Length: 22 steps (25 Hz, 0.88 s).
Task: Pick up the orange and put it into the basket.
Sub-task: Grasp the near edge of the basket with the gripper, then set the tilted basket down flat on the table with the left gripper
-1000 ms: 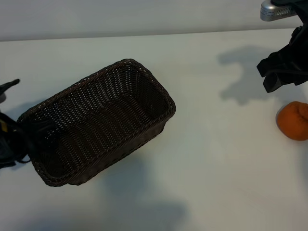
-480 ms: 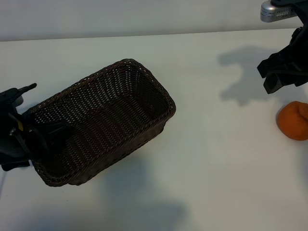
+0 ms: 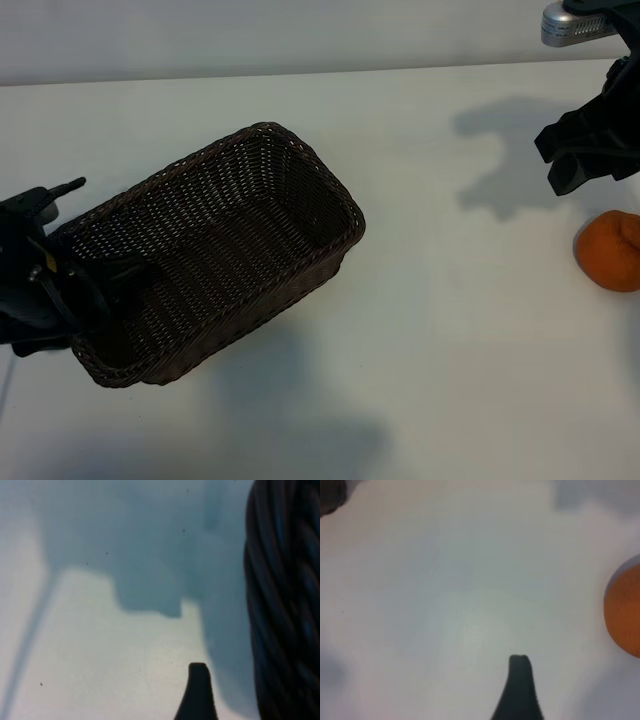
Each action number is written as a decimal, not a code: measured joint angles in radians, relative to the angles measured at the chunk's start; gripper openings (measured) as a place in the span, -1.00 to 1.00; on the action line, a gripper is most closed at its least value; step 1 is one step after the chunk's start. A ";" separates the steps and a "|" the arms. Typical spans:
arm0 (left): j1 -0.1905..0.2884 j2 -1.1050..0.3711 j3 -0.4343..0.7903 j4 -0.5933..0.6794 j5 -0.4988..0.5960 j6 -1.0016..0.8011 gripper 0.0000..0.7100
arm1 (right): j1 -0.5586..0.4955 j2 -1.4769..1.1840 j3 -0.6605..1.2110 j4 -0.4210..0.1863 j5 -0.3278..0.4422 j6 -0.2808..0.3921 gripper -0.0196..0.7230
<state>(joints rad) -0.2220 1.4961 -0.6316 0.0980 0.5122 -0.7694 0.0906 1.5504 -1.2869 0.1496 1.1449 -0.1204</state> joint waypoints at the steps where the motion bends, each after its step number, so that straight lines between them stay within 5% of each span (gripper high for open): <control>1: 0.000 0.002 0.000 0.000 -0.001 0.000 0.67 | 0.000 0.000 0.000 0.000 0.000 0.000 0.55; 6: 0.000 0.003 0.000 -0.023 -0.012 0.003 0.54 | 0.000 0.000 0.000 0.000 0.000 0.000 0.55; 13: 0.000 0.003 0.000 -0.036 -0.027 0.003 -0.34 | 0.000 0.000 0.000 0.000 0.000 -0.001 0.55; 22: 0.000 0.003 0.000 -0.091 -0.059 0.072 -0.41 | 0.000 0.000 0.000 0.000 0.000 -0.001 0.55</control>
<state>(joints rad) -0.2218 1.4993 -0.6316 0.0066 0.4536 -0.6975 0.0906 1.5504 -1.2869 0.1496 1.1449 -0.1212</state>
